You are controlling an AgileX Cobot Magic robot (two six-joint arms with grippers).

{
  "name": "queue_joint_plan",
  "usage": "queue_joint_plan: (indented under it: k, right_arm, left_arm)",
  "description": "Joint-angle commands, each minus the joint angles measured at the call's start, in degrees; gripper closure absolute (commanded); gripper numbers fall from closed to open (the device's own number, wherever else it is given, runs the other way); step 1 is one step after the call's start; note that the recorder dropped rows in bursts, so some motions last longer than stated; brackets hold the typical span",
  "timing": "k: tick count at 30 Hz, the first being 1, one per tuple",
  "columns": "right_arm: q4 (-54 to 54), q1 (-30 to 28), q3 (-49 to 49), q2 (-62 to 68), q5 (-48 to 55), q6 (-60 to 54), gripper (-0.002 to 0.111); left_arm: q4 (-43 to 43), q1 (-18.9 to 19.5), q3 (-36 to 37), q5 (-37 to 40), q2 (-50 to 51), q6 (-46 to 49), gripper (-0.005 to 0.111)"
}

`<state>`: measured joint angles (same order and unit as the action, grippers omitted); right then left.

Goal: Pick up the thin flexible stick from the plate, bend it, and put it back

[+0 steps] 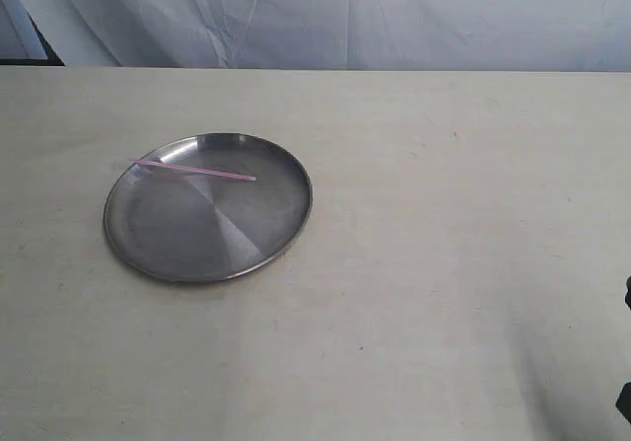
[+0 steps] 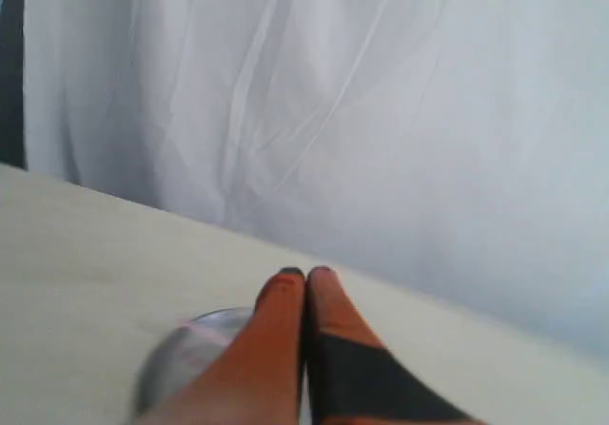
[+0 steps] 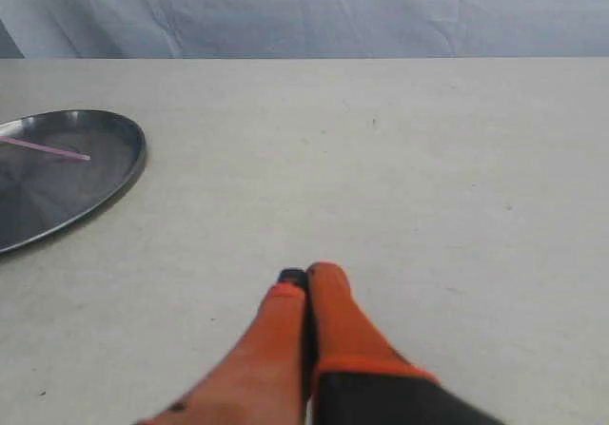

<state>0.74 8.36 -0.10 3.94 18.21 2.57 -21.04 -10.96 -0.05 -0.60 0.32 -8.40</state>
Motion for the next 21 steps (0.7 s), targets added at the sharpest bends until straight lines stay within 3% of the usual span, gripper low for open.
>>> queue_joint_plan:
  k: [1, 6, 12, 14, 17, 21]
  right_arm:
    - [-0.16, -0.33, 0.10, -0.35, -0.42, -0.03, 0.109]
    - [-0.16, -0.33, 0.10, -0.35, -0.42, -0.03, 0.109]
    - [-0.16, -0.33, 0.10, -0.35, -0.42, -0.03, 0.109]
    - [-0.16, -0.33, 0.10, -0.35, -0.42, -0.03, 0.109]
    - [-0.16, -0.33, 0.10, -0.35, -0.42, -0.03, 0.109]
    - [-0.16, -0.33, 0.10, -0.35, -0.42, -0.03, 0.109]
  left_arm:
    - [-25.03, -0.62, 0.05, -6.95, -0.32, -7.92, 0.107]
    - [-27.77, -0.62, -1.29, -6.42, -0.32, -7.92, 0.107]
    - [-9.93, -0.62, -18.04, 13.11, 10.54, -7.31, 0.107]
    - [-3.99, -0.62, -26.65, 24.72, 19.09, -1.76, 0.107]
    - [-3.51, -0.62, -38.93, 39.61, 34.35, 14.78, 0.107]
    - [-3.82, -0.62, -52.58, 47.75, 51.80, 28.43, 0.107]
